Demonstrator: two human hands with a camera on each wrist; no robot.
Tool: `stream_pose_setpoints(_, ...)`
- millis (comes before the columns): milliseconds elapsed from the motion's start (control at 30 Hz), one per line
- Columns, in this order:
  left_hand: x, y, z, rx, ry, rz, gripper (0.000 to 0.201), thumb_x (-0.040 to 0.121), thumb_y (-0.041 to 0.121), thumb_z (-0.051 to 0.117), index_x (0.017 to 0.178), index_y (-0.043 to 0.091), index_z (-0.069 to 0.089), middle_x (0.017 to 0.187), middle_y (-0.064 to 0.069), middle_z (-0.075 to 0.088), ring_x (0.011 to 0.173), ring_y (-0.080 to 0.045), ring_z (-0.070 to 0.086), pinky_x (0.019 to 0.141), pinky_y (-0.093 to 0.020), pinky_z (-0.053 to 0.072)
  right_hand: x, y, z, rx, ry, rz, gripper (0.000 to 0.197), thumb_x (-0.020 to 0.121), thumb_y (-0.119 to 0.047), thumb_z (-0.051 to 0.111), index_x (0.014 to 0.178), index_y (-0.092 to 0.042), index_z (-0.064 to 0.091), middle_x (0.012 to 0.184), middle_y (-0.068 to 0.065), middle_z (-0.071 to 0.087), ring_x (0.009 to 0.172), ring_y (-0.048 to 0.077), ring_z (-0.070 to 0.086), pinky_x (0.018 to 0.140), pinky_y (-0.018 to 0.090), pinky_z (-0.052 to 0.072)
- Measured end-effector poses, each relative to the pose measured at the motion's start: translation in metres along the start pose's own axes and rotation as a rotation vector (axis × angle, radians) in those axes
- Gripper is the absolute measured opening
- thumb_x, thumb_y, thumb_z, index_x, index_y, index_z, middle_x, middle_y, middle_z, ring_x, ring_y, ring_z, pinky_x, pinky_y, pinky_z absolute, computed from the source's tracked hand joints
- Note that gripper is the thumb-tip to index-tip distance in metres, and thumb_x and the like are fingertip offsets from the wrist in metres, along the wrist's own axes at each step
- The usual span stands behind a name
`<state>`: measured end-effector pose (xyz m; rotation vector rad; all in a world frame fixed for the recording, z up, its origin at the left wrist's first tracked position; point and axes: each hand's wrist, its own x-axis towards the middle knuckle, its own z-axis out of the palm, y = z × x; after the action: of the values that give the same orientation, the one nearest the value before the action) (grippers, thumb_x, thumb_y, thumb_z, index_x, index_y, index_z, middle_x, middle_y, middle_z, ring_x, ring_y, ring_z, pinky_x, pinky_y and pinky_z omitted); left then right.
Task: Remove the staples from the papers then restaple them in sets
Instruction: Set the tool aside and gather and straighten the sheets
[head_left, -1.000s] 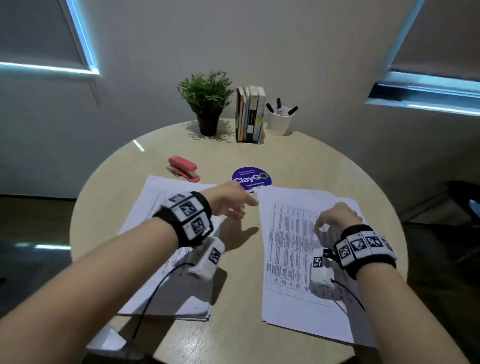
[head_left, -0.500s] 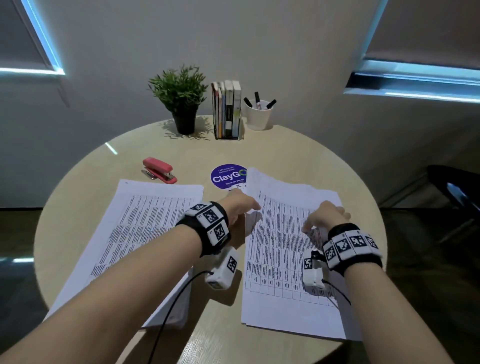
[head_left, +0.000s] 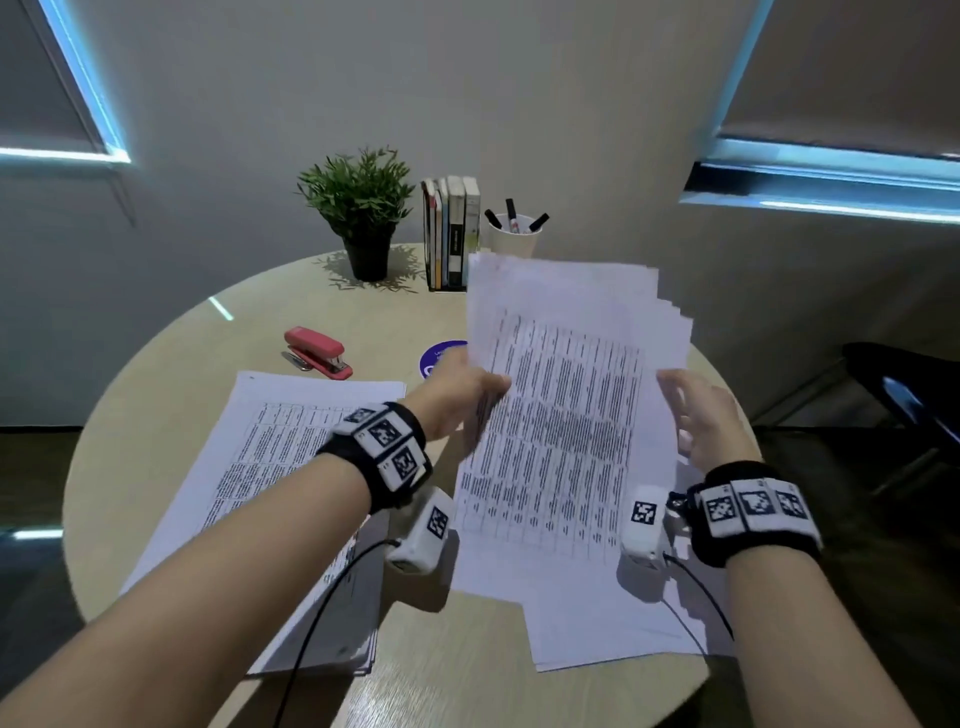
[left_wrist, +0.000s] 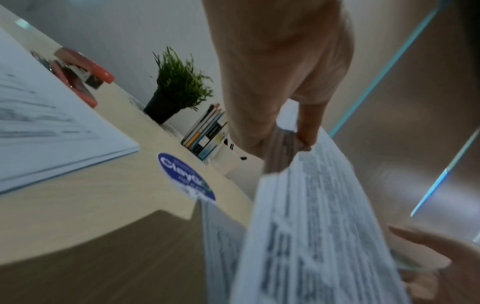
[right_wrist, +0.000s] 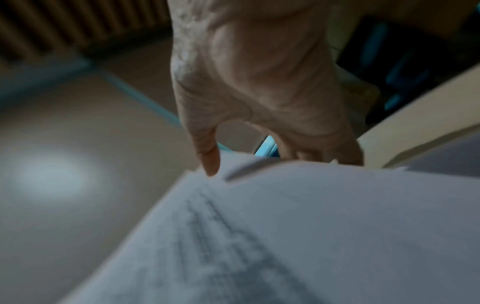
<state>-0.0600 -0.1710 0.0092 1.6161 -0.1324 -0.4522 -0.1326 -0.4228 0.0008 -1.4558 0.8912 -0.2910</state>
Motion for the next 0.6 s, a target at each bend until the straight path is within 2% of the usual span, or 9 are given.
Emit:
stream_pose_setpoints(67, -0.001, 0.013, -0.007, -0.133, -0.017, 0.043, 0.031, 0.087, -0.004, 0.061, 0.118, -0.007, 0.056, 0.103, -0.021, 0.065, 0.084, -0.026, 0.064, 0.071, -0.033, 0.056, -0.006, -0.017, 0.006, 0.188, -0.188, -0.002, 0.039, 0.082, -0.021, 0.068, 0.121, -0.019, 0.064, 0.114, -0.003, 0.064, 0.1, 0.013, 0.06, 0.056, 0.022, 0.052)
stream_pose_setpoints(133, -0.002, 0.025, -0.007, -0.112, -0.045, 0.089, 0.027, 0.087, 0.001, 0.065, 0.113, -0.001, 0.061, 0.101, -0.016, 0.069, 0.082, -0.022, 0.067, 0.069, -0.029, 0.057, -0.012, -0.03, 0.02, 0.114, -0.301, -0.071, 0.03, 0.083, -0.007, 0.065, 0.113, -0.011, 0.066, 0.117, 0.006, 0.064, 0.102, 0.019, 0.059, 0.05, 0.019, 0.051)
stream_pose_setpoints(233, 0.0, 0.043, -0.011, -0.028, -0.007, 0.205, 0.03, 0.083, 0.009, 0.071, 0.111, 0.004, 0.061, 0.101, -0.01, 0.07, 0.089, -0.021, 0.068, 0.079, -0.034, 0.056, -0.025, -0.048, 0.037, -0.098, -0.185, -0.291, 0.032, 0.07, 0.016, 0.052, 0.098, 0.008, 0.064, 0.094, 0.013, 0.067, 0.086, 0.027, 0.061, 0.061, 0.027, 0.045)
stream_pose_setpoints(300, -0.001, 0.061, -0.016, 0.017, 0.05, 0.347, 0.047, 0.079, 0.023, 0.078, 0.117, 0.004, 0.057, 0.11, -0.012, 0.067, 0.103, -0.025, 0.066, 0.092, -0.043, 0.054, -0.033, -0.062, 0.041, -0.073, -0.104, -0.454, 0.025, 0.066, 0.016, 0.049, 0.09, 0.014, 0.059, 0.081, 0.012, 0.062, 0.074, 0.021, 0.058, 0.061, 0.031, 0.042)
stream_pose_setpoints(333, -0.003, 0.072, -0.019, 0.043, 0.061, 0.442, 0.044, 0.079, 0.025, 0.077, 0.115, 0.007, 0.059, 0.11, -0.011, 0.067, 0.104, -0.024, 0.065, 0.093, -0.042, 0.054, -0.038, -0.069, 0.041, -0.032, -0.069, -0.543, 0.023, 0.067, 0.014, 0.051, 0.089, 0.013, 0.059, 0.08, 0.011, 0.061, 0.073, 0.019, 0.056, 0.06, 0.032, 0.043)
stream_pose_setpoints(400, -0.014, 0.095, -0.02, 0.071, 0.058, 0.649, 0.023, 0.086, 0.012, 0.069, 0.109, 0.01, 0.065, 0.102, -0.006, 0.068, 0.1, -0.022, 0.066, 0.089, -0.035, 0.056, -0.049, -0.082, 0.043, 0.083, -0.026, -0.704, 0.017, 0.073, 0.005, 0.056, 0.089, 0.001, 0.061, 0.085, 0.008, 0.065, 0.073, 0.016, 0.058, 0.064, 0.031, 0.049)
stream_pose_setpoints(467, -0.018, 0.11, -0.022, 0.036, 0.065, 0.77, 0.02, 0.088, 0.005, 0.065, 0.108, 0.002, 0.067, 0.099, -0.008, 0.069, 0.096, -0.023, 0.067, 0.085, -0.035, 0.057, -0.059, -0.091, 0.046, 0.196, -0.02, -0.829, 0.016, 0.081, -0.001, 0.059, 0.091, -0.014, 0.057, 0.091, 0.006, 0.065, 0.075, 0.01, 0.06, 0.071, 0.029, 0.053)
stream_pose_setpoints(533, -0.018, 0.11, -0.023, 0.01, 0.064, 0.777, 0.023, 0.087, 0.005, 0.067, 0.108, -0.004, 0.065, 0.1, -0.013, 0.069, 0.094, -0.024, 0.067, 0.083, -0.035, 0.058, -0.063, -0.091, 0.048, 0.235, -0.052, -0.876, 0.022, 0.09, 0.003, 0.057, 0.1, -0.016, 0.055, 0.098, 0.002, 0.066, 0.081, 0.002, 0.064, 0.078, 0.023, 0.054)
stream_pose_setpoints(600, -0.012, 0.098, -0.025, 0.009, 0.062, 0.715, 0.029, 0.083, 0.006, 0.071, 0.11, -0.002, 0.065, 0.105, -0.018, 0.069, 0.099, -0.027, 0.068, 0.086, -0.038, 0.057, -0.06, -0.083, 0.05, 0.188, -0.066, -0.838, 0.026, 0.09, -0.001, 0.062, 0.104, -0.02, 0.051, 0.106, 0.003, 0.065, 0.093, 0.008, 0.065, 0.088, 0.029, 0.053)
